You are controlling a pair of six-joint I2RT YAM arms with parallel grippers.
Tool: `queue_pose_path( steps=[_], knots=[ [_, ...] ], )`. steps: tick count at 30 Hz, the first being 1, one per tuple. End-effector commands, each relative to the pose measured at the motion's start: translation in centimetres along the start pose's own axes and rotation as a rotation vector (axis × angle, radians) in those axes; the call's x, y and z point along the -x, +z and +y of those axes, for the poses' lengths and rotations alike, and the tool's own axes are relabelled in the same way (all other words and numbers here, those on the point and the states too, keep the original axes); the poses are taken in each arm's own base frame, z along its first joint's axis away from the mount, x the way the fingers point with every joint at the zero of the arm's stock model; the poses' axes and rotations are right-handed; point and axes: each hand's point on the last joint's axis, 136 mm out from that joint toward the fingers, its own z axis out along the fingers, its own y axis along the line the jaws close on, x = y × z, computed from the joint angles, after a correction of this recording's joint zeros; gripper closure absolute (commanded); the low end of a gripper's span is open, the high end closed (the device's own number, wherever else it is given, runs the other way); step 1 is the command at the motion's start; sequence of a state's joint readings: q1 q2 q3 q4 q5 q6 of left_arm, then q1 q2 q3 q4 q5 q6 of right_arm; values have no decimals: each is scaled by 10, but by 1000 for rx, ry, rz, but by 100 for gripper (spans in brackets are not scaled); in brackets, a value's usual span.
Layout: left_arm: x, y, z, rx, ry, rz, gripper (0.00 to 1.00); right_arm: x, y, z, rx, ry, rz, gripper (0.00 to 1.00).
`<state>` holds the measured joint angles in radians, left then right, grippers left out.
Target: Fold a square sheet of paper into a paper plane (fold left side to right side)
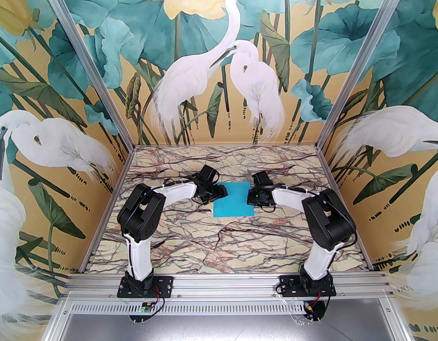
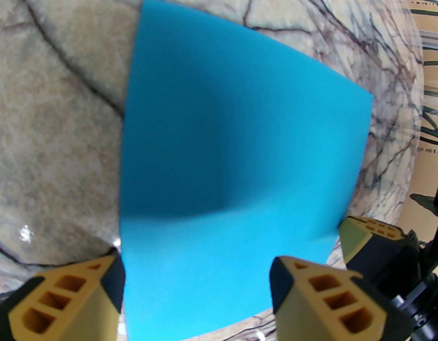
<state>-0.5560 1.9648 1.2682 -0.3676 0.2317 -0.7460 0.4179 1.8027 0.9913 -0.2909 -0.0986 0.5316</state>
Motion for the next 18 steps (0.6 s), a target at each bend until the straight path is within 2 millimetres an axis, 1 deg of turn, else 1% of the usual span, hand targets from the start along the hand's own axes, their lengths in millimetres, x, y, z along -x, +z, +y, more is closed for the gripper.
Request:
queue_pose_path(
  steps=[1, 6, 12, 15, 18],
  knots=[
    [-11, 2, -38, -194, 19, 41, 28, -19, 7, -5, -2, 16, 58, 100],
    [-10, -3, -52, -274, 29, 30, 28, -22, 5, -7, -5, 19, 56, 100],
    [-3, -9, -68, -356, 52, 4, 27, -23, 5, -6, 4, 29, 55, 100],
    [1, -7, -72, -380, 55, 0, 27, -24, 5, -5, 12, 34, 61, 100],
    [9, -6, -74, -406, 50, -11, 27, -24, 5, -5, 10, 31, 62, 100]
  ],
)
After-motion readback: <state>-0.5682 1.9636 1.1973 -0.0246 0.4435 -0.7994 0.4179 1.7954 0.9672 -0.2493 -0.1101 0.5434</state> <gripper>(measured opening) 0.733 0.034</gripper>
